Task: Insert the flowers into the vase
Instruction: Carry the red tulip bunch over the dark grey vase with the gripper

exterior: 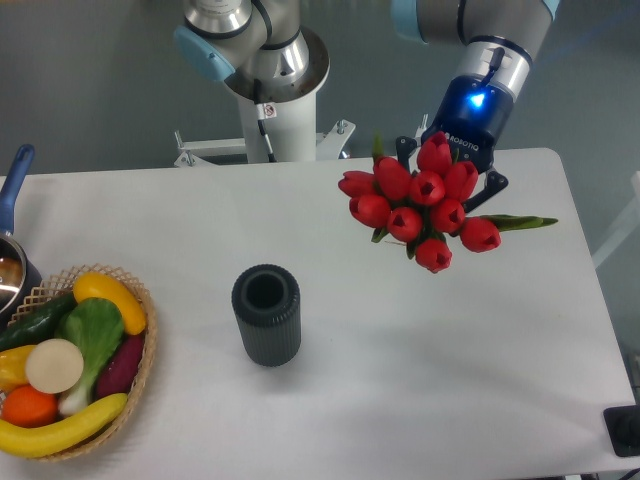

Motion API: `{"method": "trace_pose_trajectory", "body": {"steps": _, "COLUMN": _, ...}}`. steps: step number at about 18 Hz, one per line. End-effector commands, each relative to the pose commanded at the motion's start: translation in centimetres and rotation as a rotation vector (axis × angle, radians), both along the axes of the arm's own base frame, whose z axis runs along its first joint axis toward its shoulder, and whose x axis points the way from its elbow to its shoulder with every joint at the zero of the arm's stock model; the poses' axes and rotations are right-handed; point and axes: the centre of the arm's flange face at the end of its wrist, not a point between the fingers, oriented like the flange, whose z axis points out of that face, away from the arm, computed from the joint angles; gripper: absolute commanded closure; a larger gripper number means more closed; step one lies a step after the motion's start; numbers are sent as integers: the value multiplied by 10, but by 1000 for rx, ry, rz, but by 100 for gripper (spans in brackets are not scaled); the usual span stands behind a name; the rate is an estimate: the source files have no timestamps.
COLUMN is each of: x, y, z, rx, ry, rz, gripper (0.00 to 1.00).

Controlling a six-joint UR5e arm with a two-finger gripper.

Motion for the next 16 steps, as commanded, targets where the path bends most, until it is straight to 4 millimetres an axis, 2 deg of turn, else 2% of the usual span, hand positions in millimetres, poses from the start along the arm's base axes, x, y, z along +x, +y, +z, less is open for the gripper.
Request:
{"method": "trace_pose_trajectory", "body": {"steps": 11, "x": 5, "y": 9, "z": -5, "rx": -2, "ry": -9, "rz": -20, "gripper": 72}}
{"method": "trace_pose_trajectory", "body": {"steps": 16, "x": 33, "y": 43, "z": -8, "rx": 53, "ry": 21, "rz": -140, "gripper": 72}}
